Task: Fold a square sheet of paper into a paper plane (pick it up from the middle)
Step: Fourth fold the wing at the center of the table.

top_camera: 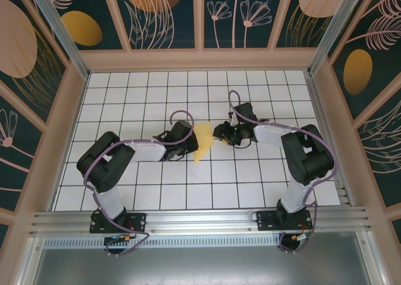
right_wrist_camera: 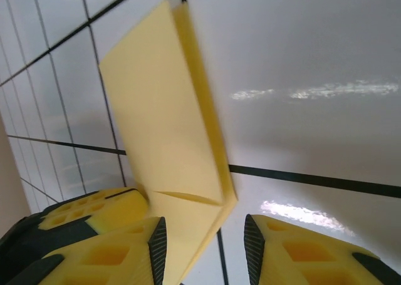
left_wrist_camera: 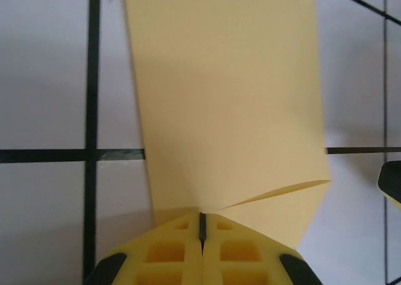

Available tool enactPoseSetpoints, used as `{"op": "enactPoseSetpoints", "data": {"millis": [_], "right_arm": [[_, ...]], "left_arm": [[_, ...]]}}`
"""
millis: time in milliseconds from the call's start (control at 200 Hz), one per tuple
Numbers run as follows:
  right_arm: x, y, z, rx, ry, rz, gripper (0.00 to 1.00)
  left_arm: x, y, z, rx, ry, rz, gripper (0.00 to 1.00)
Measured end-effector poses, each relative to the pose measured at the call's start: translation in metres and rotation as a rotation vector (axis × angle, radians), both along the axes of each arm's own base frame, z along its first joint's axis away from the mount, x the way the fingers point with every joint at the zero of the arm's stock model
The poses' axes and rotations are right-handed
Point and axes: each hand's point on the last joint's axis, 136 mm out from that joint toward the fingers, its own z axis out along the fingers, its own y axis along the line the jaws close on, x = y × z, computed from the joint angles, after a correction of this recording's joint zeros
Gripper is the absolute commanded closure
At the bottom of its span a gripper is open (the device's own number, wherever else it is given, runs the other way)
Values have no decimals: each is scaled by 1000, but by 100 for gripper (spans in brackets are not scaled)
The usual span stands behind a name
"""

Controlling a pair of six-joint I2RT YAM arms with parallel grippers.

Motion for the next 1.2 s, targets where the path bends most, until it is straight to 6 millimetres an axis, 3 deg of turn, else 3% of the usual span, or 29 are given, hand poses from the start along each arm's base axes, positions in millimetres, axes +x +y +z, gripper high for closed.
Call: {"op": "enactPoseSetpoints", "data": {"millis": [210,721,1201], "right_arm": [[-7,8,-15,-2,45,47,60],[-5,23,-19,17,62,103,65],[-15,35,-11,91,87,154,70]], "left_arm": [[-1,4,-3,16,9,11,100],[0,4,-3,22,4,15,100],[0,4,-3,23,5,15,100]]}}
